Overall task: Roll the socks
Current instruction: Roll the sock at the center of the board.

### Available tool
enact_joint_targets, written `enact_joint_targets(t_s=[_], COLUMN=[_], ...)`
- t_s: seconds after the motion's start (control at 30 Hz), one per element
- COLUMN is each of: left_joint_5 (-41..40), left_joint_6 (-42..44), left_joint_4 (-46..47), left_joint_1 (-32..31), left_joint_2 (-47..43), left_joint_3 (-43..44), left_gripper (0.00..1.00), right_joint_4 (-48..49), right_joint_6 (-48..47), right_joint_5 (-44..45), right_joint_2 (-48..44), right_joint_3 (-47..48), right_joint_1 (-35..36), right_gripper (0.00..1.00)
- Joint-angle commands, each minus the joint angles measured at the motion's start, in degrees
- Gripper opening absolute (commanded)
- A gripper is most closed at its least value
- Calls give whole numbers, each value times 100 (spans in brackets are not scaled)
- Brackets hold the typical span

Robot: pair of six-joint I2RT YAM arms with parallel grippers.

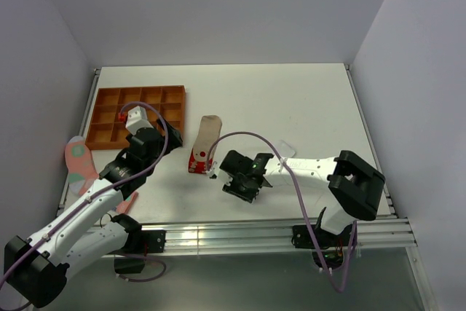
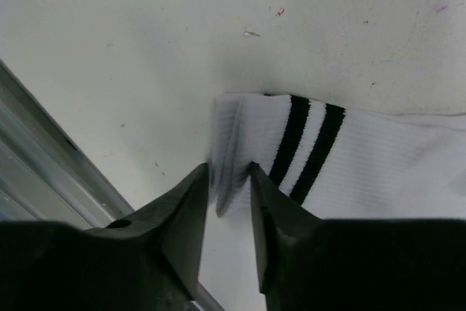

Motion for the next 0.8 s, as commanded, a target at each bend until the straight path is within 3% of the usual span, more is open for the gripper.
enact_joint_targets(t_s=[0.0, 0.33, 0.77], left_joint_5=[105, 149, 114], left_joint_6=[165, 183, -45], left_joint_4=[287, 358, 489], left_joint_1=[54, 124, 142], left_joint_2=[-1, 87, 315], left_joint_3=[-65, -56, 6], left_gripper=[86, 85, 84], right_joint_4=[247, 643, 1758], right_joint_6=[23, -724, -2174], right_joint_5=[236, 105, 166], right_joint_2=[110, 31, 461], right_joint_3=[162, 22, 241], right_joint_1=[44, -237, -1564], right_gripper=[34, 14, 7])
